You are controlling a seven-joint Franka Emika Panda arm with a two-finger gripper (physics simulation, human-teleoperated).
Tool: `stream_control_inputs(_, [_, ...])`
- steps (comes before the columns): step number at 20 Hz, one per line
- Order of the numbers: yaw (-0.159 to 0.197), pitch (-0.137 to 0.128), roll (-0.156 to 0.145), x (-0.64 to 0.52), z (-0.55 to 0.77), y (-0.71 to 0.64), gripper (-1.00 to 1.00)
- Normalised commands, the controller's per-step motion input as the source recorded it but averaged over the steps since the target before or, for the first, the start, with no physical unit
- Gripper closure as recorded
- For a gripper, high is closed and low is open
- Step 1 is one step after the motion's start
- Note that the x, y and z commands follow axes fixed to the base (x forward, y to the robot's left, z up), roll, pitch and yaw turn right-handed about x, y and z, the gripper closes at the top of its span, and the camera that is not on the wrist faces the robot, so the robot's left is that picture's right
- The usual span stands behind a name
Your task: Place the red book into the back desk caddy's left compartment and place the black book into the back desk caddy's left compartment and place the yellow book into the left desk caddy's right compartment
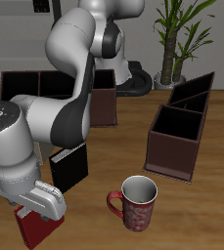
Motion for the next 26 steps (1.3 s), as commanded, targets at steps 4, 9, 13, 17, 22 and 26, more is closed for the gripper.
stream_control_inputs(4, [-0.011, 0.015, -0.017, -0.01, -0.12, -0.04, 1.0])
stream_control_inputs(9, [-0.011, 0.011, -0.005, 0.02, -0.09, -0.03, 1.0])
stream_control_inputs(13, [0.008, -0.013, -0.012, -0.1, 0.07, -0.01, 1.0])
stream_control_inputs(17, [0.049, -0.046, -0.005, -0.22, 0.41, 0.01, 1.0])
stream_control_inputs(22, [0.071, -0.073, 0.035, -0.49, 0.84, 0.12, 1.0])
stream_control_inputs(26, [0.1, -0.078, 0.067, -0.65, 0.89, 0.13, 1.0])
